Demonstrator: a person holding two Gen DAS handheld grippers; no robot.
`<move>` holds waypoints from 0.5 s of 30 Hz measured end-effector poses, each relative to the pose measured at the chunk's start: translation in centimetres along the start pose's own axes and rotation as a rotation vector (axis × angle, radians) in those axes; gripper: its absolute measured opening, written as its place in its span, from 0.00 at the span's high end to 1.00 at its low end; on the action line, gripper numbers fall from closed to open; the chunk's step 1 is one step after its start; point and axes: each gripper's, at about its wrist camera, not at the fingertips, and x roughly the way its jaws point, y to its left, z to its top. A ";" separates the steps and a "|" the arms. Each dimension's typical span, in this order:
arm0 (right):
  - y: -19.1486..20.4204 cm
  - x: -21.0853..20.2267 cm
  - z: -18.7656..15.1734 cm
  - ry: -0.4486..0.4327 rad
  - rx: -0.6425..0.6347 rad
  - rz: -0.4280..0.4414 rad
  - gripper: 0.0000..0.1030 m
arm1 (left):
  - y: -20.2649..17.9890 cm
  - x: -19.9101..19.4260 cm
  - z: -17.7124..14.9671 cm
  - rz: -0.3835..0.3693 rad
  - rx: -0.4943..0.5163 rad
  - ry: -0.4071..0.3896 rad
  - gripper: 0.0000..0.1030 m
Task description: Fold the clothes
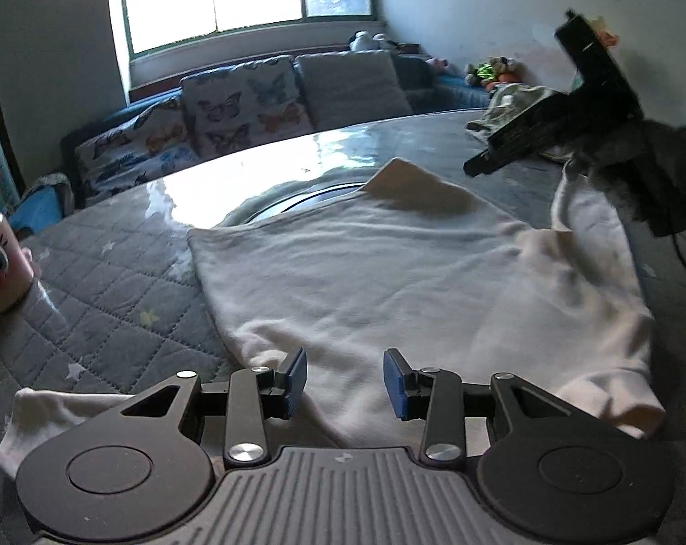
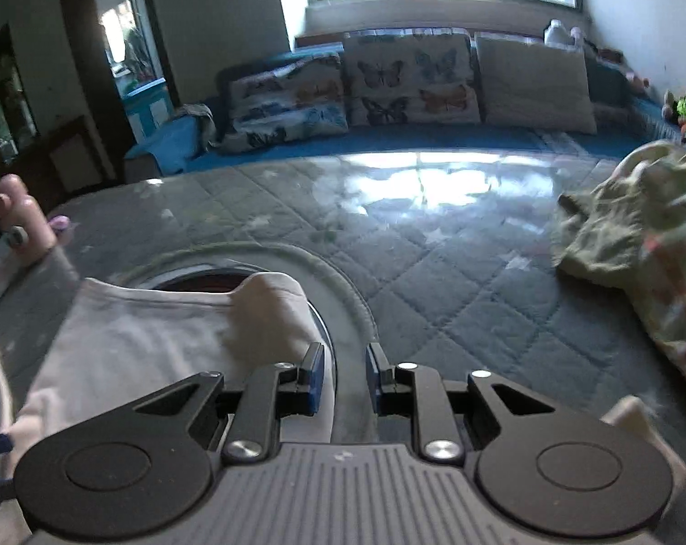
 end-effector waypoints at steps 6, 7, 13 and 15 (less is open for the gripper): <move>2.1 3.0 -0.2 0.012 -0.050 0.020 0.81 | 0.8 0.3 0.2 -0.007 -0.028 -0.002 0.58; 2.7 2.8 -0.5 0.006 -0.076 0.033 0.81 | 0.8 0.4 0.2 -0.007 -0.029 -0.002 0.58; 3.7 3.1 -0.6 -0.010 -0.144 0.012 0.79 | 0.9 0.7 0.4 -0.015 -0.041 -0.004 0.56; 3.0 3.7 -0.4 0.004 -0.108 0.023 0.75 | 0.9 0.8 0.4 -0.016 -0.040 -0.002 0.54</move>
